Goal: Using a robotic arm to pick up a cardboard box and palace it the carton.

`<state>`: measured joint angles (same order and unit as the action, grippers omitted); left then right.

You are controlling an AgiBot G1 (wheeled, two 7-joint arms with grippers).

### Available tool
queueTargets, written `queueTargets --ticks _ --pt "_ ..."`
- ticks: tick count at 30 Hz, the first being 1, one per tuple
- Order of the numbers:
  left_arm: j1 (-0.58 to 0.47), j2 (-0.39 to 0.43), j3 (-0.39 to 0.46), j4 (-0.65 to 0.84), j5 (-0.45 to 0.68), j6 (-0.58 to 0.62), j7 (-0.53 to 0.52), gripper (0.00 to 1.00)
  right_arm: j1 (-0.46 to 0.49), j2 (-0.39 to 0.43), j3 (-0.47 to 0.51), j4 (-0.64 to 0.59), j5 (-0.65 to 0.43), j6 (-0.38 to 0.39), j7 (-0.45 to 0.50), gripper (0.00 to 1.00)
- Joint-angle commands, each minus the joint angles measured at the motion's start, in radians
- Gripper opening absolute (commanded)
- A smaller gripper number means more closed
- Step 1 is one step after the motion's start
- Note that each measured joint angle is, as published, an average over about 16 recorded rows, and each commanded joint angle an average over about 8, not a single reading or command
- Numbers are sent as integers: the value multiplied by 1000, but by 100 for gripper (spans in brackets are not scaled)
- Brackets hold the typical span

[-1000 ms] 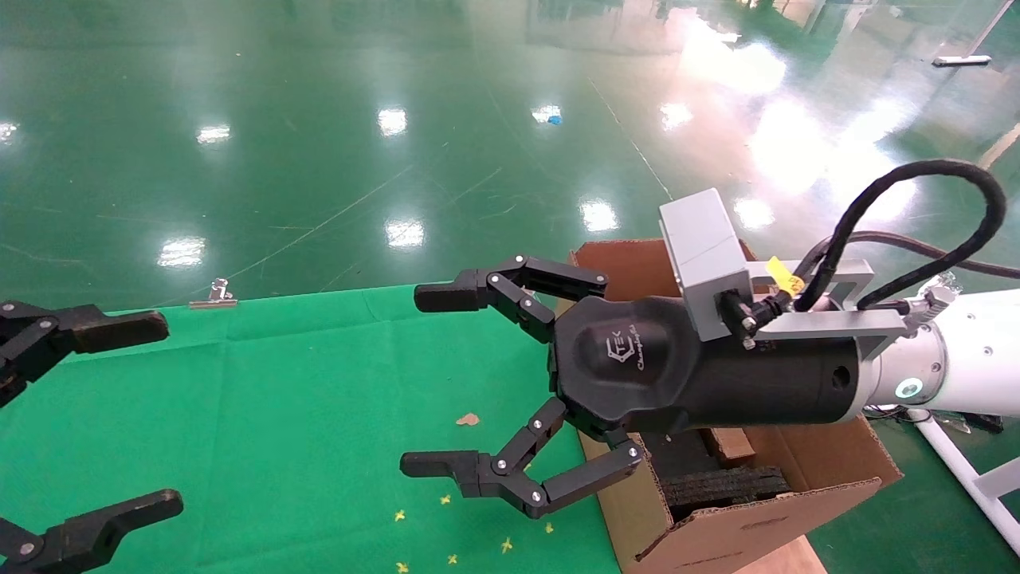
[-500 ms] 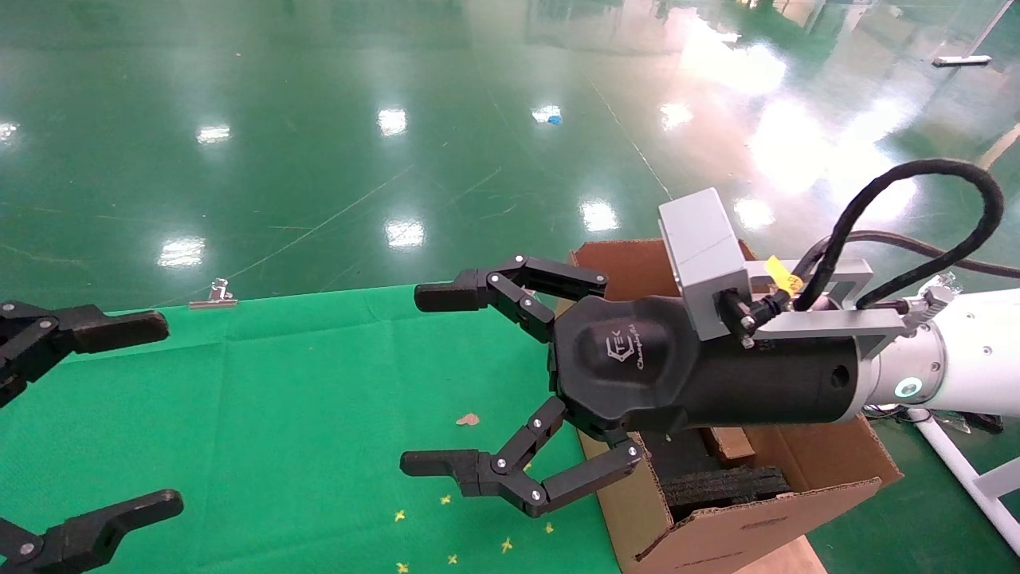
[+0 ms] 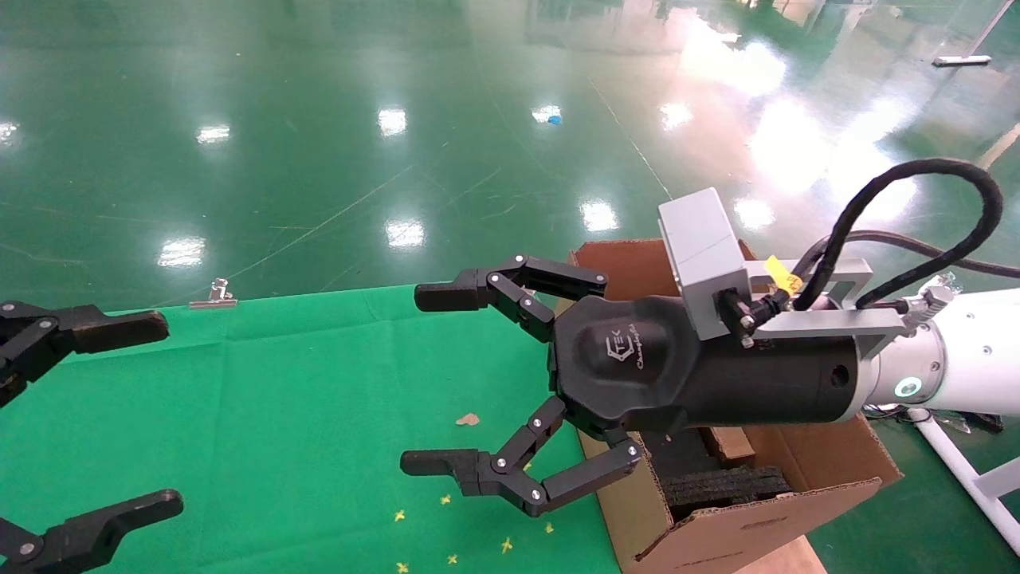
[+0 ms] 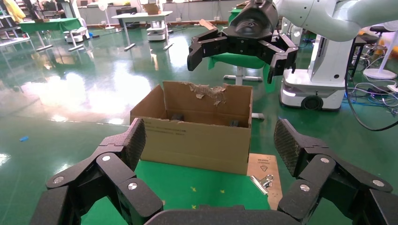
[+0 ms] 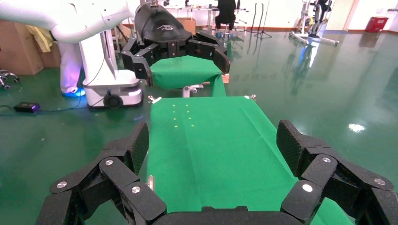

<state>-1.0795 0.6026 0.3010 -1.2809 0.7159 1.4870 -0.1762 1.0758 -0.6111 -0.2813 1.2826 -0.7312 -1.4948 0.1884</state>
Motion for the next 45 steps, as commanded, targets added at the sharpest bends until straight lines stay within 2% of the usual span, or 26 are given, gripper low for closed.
queueTargets --ticks 1,45 --pt "0 0 0 0 0 0 0 100 0 0 0 0 0 0 0 100" --pt "0 0 0 0 0 0 0 100 0 0 0 0 0 0 0 100"
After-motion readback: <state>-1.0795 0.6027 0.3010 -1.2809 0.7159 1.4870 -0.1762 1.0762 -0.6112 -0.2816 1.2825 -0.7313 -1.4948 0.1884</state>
